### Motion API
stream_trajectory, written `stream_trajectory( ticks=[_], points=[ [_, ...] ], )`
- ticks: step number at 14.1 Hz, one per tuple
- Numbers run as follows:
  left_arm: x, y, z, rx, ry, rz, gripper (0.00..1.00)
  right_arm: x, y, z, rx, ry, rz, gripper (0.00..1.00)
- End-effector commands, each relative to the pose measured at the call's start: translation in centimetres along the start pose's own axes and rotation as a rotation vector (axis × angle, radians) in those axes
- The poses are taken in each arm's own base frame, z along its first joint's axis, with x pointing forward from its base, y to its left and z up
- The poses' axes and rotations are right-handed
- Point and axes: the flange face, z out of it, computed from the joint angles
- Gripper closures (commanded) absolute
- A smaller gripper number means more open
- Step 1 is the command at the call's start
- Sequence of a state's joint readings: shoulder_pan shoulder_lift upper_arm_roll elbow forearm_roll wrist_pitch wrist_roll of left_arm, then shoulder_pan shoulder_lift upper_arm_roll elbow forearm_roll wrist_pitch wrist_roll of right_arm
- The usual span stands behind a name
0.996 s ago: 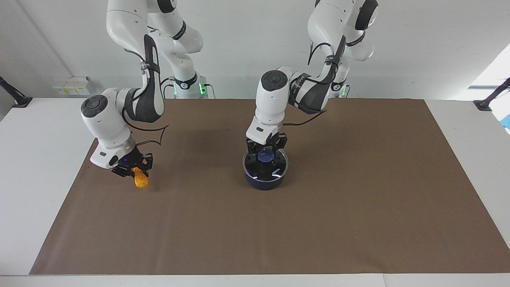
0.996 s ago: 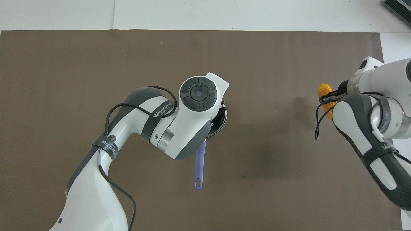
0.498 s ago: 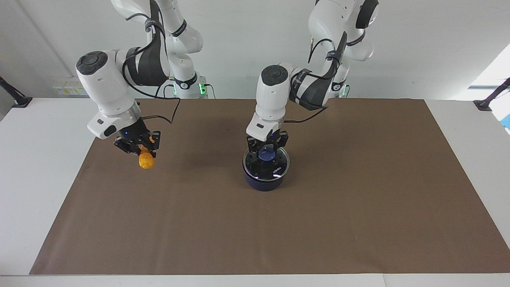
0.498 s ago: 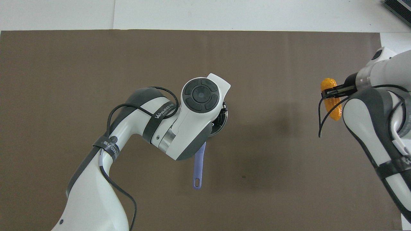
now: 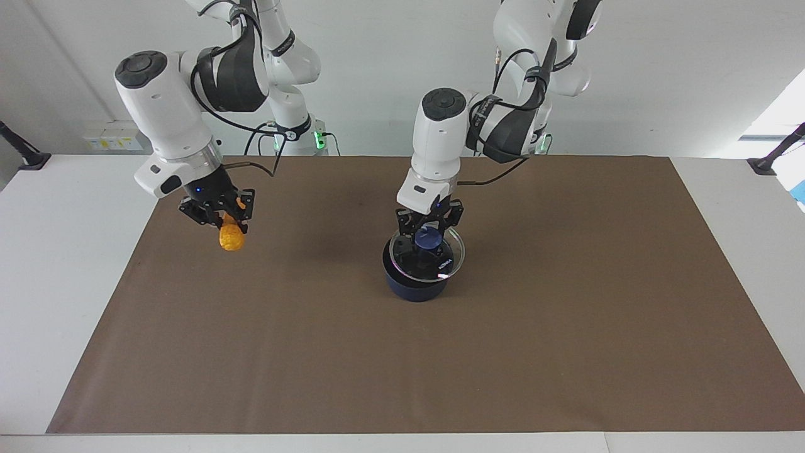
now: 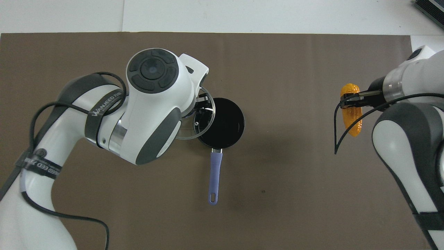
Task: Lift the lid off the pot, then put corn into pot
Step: 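Set the lid down with the left gripper while the right gripper carries the corn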
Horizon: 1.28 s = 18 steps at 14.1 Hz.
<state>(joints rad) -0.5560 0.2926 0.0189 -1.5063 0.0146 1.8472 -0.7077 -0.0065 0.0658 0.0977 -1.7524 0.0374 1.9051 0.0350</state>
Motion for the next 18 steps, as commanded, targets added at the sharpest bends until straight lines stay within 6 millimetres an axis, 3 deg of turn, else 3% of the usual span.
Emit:
stream_trajectory(
  ticks=[1, 3, 5, 7, 9, 13, 18],
  points=[
    [1.8, -4.1, -1.2, 0.014, -0.017, 0.030, 1.00, -0.3, -6.2, 0.7, -0.037, -0.009, -0.005, 1.00],
    [3.0, -5.9, -1.1, 0.014, -0.023, 0.041, 1.00, -0.9, -11.6, 1.6, -0.049, -0.013, 0.034, 1.00],
    [5.0, -9.2, -0.7, 0.024, -0.041, 0.060, 1.00, 0.4, -14.5, 1.8, -0.034, -0.007, 0.061, 1.00],
    [6.4, -12.2, -0.1, 0.030, -0.056, 0.089, 1.00, 0.5, -19.2, 3.9, -0.030, -0.028, 0.044, 1.00],
    [7.4, -15.1, 0.6, 0.033, -0.066, 0.110, 1.00, 1.3, -21.3, 5.5, -0.027, -0.037, 0.059, 1.00],
    [8.2, -22.6, 2.3, 0.036, -0.103, 0.151, 1.00, 3.5, -26.3, 7.9, 0.003, -0.013, 0.073, 1.00],
    [7.5, -28.1, 5.6, 0.031, -0.098, 0.165, 1.00, 2.8, -32.0, 12.5, 0.013, -0.012, 0.056, 1.00]
  ],
)
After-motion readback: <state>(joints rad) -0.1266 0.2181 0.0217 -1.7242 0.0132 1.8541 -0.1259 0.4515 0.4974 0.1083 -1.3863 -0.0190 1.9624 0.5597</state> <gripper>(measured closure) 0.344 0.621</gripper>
